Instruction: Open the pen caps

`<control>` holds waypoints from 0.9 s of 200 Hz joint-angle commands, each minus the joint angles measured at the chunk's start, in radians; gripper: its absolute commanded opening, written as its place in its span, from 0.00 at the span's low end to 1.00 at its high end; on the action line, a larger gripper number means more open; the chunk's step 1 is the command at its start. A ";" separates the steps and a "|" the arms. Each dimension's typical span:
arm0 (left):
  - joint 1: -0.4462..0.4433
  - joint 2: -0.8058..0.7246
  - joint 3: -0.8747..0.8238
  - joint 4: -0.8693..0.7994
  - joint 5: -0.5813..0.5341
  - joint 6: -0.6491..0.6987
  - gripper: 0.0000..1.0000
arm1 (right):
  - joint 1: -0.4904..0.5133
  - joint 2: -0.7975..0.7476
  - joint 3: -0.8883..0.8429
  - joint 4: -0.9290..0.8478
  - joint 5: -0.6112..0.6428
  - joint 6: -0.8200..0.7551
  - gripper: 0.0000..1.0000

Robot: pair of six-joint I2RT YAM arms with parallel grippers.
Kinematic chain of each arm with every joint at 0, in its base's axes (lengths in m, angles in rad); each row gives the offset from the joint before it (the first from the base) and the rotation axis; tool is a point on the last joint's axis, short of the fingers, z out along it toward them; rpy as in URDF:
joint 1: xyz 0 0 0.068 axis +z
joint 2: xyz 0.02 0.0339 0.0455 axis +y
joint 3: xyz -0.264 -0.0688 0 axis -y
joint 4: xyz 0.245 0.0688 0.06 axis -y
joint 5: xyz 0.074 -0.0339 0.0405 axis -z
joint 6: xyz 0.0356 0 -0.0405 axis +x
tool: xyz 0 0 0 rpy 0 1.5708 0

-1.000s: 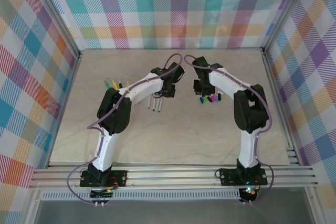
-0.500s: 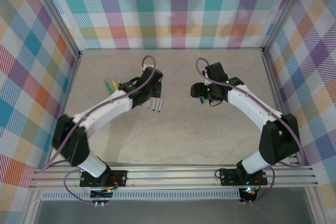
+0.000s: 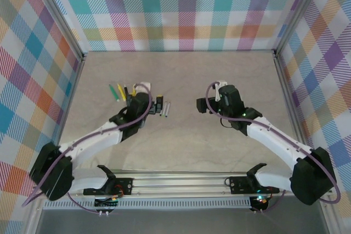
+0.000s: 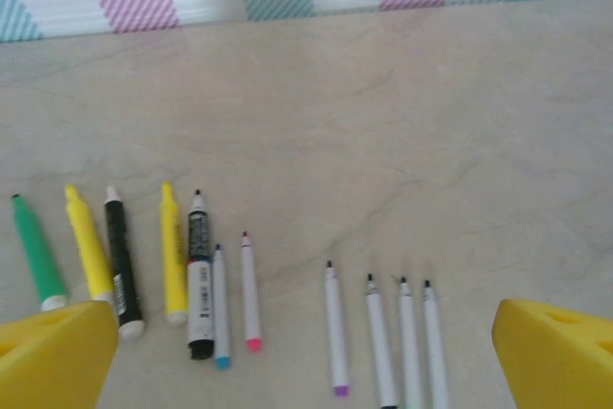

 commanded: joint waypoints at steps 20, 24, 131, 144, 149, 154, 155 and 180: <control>0.083 -0.212 -0.166 0.191 -0.205 0.087 1.00 | 0.000 -0.048 -0.064 0.201 0.182 -0.167 0.99; 0.093 -0.212 -0.176 0.200 -0.225 0.100 1.00 | -0.001 -0.039 -0.062 0.202 0.193 -0.181 0.99; 0.583 0.198 -0.412 0.787 0.084 -0.011 1.00 | -0.221 0.088 -0.121 0.337 0.290 -0.167 0.99; 0.592 0.221 -0.467 0.929 0.100 -0.001 1.00 | -0.274 0.083 -0.175 0.417 0.299 -0.173 0.99; 0.593 0.208 -0.477 0.929 0.105 -0.004 1.00 | -0.289 0.085 -0.190 0.446 0.312 -0.194 0.99; 0.592 0.201 -0.483 0.928 0.102 -0.006 1.00 | -0.300 0.090 -0.202 0.474 0.321 -0.227 0.99; 0.593 0.202 -0.484 0.931 0.102 -0.007 1.00 | -0.303 0.092 -0.204 0.477 0.323 -0.233 0.99; 0.593 0.210 -0.484 0.942 0.104 -0.002 1.00 | -0.375 0.164 -0.223 0.582 0.332 -0.321 0.99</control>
